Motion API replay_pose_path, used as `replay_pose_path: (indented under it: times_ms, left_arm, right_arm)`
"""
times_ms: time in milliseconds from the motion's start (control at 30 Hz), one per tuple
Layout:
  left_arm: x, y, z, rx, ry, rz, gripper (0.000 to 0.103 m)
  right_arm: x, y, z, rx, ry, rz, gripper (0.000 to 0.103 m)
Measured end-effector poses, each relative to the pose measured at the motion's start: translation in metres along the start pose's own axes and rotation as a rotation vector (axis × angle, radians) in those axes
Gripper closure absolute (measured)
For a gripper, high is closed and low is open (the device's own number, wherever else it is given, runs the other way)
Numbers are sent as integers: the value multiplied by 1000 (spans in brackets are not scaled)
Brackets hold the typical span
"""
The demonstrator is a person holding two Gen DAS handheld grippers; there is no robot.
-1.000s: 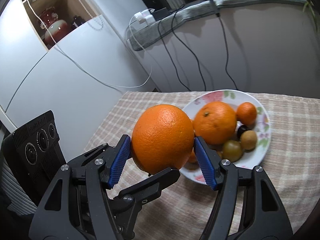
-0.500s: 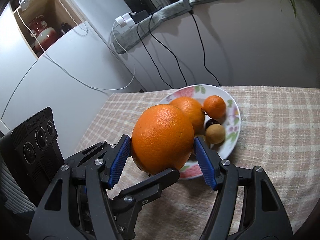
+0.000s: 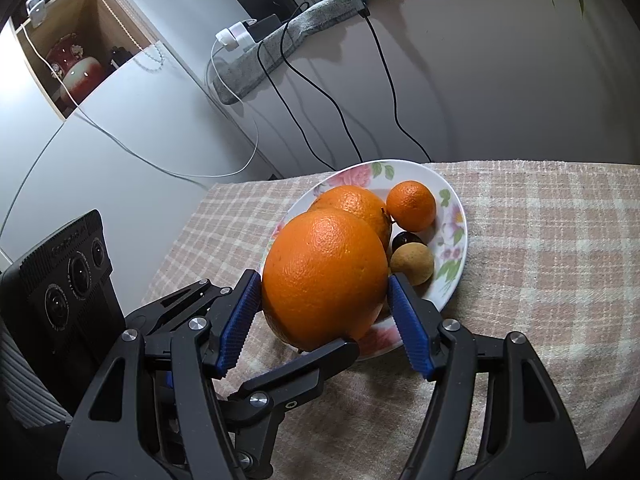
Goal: Organize fruits
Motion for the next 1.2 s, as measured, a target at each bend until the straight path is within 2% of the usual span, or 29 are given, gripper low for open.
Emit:
replay_pose_path:
  times_ms: [167, 233, 333, 600, 700, 800, 933, 1200]
  left_arm:
    - [2, 3, 1, -9, -14, 23, 41]
    - [2, 2, -1, -3, -14, 20, 36]
    - [-3, -1, -7, 14, -24, 6, 33]
    - [-16, 0, -18, 28, -45, -4, 28]
    - [-20, 3, -23, 33, -49, -11, 27]
    - [-23, 7, -31, 33, -49, -23, 26]
    - [-27, 13, -43, 38, -51, -38, 23]
    - [-41, 18, -65, 61, -80, -78, 23]
  right_arm:
    - [0, 0, -1, -2, 23, -14, 34]
    - [0, -2, -3, 2, 41, -22, 34]
    - [1, -2, -7, 5, 55, -22, 27]
    - [-7, 0, -15, 17, 73, -40, 26]
    - [-13, 1, -17, 24, 86, -56, 19]
    - [-19, 2, -21, 33, 97, -70, 18]
    - [-29, 6, -28, 40, 134, -110, 18]
    - [-41, 13, -46, 76, 214, -164, 16]
Point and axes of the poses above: each gripper's, at about its wrist camera, not at the fingertips, and z roughly the way its jaws point, x to its right, y to its underside, the point moved 8 cm from there along z, roughly the way its jaws point, and after that the axes turned 13 degrees about -y, right-handed, at the moved point
